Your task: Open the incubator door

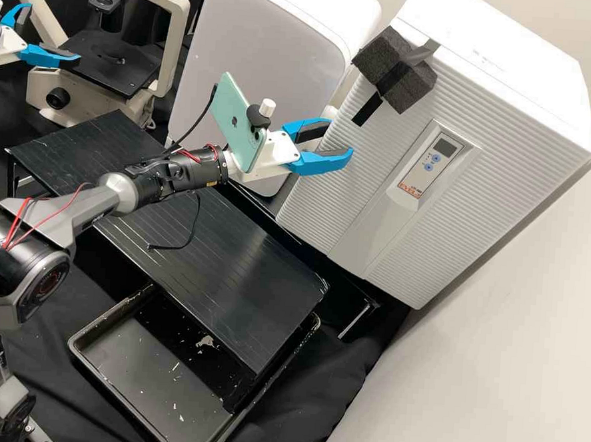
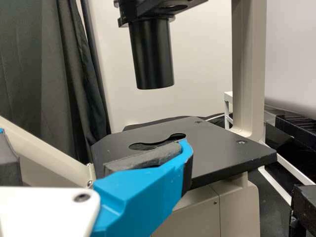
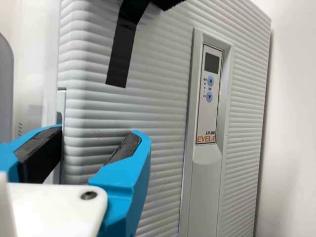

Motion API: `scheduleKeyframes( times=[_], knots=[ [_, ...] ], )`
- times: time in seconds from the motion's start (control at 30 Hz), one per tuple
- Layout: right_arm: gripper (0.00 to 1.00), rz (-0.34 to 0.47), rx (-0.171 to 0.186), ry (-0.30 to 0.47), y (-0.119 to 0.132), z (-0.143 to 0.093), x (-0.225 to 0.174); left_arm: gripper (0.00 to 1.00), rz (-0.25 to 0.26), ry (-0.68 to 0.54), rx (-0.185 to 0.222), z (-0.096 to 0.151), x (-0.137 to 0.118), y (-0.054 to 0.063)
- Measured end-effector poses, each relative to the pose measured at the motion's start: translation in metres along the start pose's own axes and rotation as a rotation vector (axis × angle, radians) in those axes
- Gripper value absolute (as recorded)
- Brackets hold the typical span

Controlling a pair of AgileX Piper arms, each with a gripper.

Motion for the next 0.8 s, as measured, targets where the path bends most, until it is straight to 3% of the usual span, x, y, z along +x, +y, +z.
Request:
scheduleKeyframes(
  times=[0.4, 0.6, 0.8],
  knots=[
    [0.00, -0.018, 0.019, -0.041, 0.003, 0.001, -0.002, 1.00, 0.000, 0.000, 0.000, 0.000, 0.000, 0.000],
    [0.00, -0.032, -0.007, -0.071, 0.004, 0.006, -0.009, 1.00, 0.000, 0.000, 0.000, 0.000, 0.000, 0.000],
    [0.00, -0.026, -0.006, -0.086, 0.013, 0.007, -0.018, 1.00, 0.000, 0.000, 0.000, 0.000, 0.000, 0.000]
  ],
)
